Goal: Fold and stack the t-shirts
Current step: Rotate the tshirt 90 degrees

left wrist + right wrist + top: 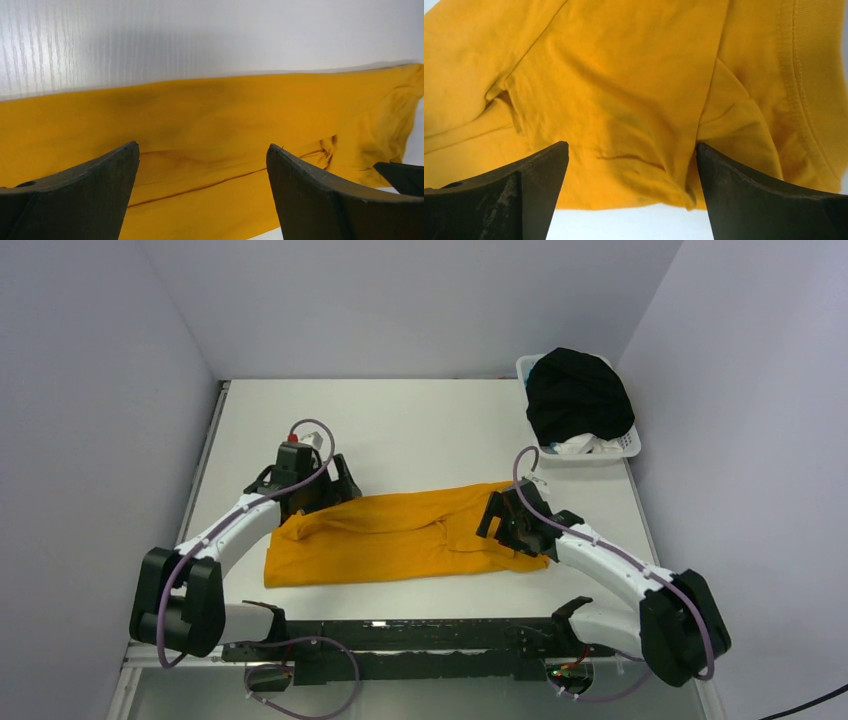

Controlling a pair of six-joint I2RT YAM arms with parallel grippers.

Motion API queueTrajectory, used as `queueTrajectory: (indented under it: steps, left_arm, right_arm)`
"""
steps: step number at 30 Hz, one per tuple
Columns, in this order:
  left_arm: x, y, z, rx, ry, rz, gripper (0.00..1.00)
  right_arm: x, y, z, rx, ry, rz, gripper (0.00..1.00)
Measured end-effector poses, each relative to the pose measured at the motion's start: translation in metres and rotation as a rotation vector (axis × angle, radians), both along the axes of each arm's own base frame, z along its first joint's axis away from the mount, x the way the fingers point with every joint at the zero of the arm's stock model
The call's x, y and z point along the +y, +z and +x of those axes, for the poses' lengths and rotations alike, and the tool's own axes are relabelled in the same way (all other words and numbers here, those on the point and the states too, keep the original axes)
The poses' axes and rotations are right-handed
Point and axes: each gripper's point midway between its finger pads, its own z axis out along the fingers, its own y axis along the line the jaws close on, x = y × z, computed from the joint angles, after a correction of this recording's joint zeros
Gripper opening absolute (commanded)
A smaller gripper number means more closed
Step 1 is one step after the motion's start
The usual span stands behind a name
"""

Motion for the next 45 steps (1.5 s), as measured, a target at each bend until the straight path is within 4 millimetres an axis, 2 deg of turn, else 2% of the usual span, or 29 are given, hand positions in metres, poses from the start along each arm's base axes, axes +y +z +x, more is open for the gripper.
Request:
queueTrajectory:
  steps: [5, 10, 14, 19, 21, 23, 27, 30, 35, 37, 39, 45]
  left_arm:
    - [0.005, -0.031, -0.016, 0.098, -0.001, 0.034, 0.99]
    - [0.019, -0.068, -0.052, 0.228, 0.016, 0.092, 0.99]
    - [0.017, -0.066, -0.060, 0.204, 0.010, 0.069, 1.00]
    - [0.008, -0.065, -0.069, 0.179, -0.005, 0.015, 0.99]
    - [-0.004, -0.063, -0.069, 0.174, -0.031, -0.024, 0.99]
    - [-0.026, -0.061, -0.070, 0.176, -0.084, -0.073, 0.99]
    - [-0.076, -0.056, -0.074, 0.203, -0.211, -0.149, 0.99]
    - [-0.120, -0.053, -0.075, 0.228, -0.303, -0.206, 0.99]
    - [-0.180, -0.050, -0.081, 0.273, -0.445, -0.250, 1.00]
    - [-0.193, -0.050, -0.094, 0.282, -0.494, -0.240, 0.99]
    - [-0.199, -0.052, -0.110, 0.301, -0.533, -0.220, 0.99]
    - [-0.201, -0.054, -0.146, 0.298, -0.642, -0.145, 0.99]
  right_arm:
    - [-0.003, -0.021, 0.008, 0.067, -0.068, 0.010, 1.00]
    - [-0.005, -0.021, 0.034, 0.072, -0.118, 0.036, 1.00]
    - [-0.004, -0.021, 0.066, 0.074, -0.149, 0.051, 1.00]
    - [0.006, -0.020, 0.126, 0.067, -0.159, 0.069, 1.00]
    - [0.013, -0.019, 0.152, 0.052, -0.156, 0.088, 1.00]
    - [0.026, -0.016, 0.191, 0.028, -0.147, 0.121, 1.00]
    - [0.052, -0.010, 0.273, -0.037, -0.100, 0.182, 1.00]
    - [0.080, -0.006, 0.334, -0.103, -0.031, 0.258, 1.00]
    - [0.124, 0.005, 0.412, -0.221, 0.068, 0.396, 1.00]
    - [0.132, 0.006, 0.422, -0.250, 0.079, 0.440, 1.00]
    - [0.137, 0.008, 0.426, -0.266, 0.075, 0.480, 1.00]
    - [0.148, 0.010, 0.441, -0.322, 0.079, 0.547, 1.00]
